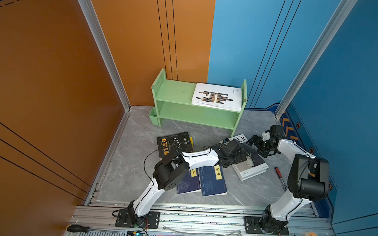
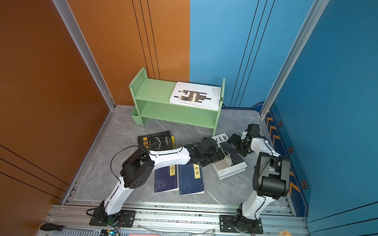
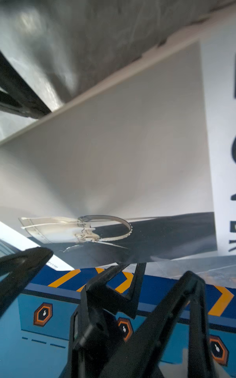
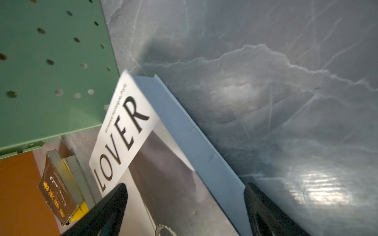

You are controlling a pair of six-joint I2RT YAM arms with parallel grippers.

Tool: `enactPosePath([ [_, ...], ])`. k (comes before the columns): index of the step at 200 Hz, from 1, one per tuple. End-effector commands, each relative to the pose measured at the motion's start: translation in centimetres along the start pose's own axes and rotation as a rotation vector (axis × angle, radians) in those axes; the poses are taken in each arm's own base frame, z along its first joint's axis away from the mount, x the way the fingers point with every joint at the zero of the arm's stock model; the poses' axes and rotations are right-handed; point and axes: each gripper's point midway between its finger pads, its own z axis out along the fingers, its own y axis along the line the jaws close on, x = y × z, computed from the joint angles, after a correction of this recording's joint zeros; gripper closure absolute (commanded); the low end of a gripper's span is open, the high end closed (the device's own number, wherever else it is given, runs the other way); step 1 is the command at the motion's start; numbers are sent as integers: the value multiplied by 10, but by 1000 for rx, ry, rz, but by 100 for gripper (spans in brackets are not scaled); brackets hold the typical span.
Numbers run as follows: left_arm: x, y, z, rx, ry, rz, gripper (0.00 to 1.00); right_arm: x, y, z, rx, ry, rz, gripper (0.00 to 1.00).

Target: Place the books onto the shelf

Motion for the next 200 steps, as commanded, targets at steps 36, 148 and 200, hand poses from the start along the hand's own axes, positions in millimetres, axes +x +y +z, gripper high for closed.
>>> enactPosePath([
  [36,-36,-148,-118,535,-100,206,2,80,75,-13,-210,255,31,10],
  [148,-66,-5,-204,228,-278,80,2,150,114,13,-126,274,-98,11],
  [200,-63,92,-218,-68,-261,127,2,142,111,21,-40,227,-124,11],
])
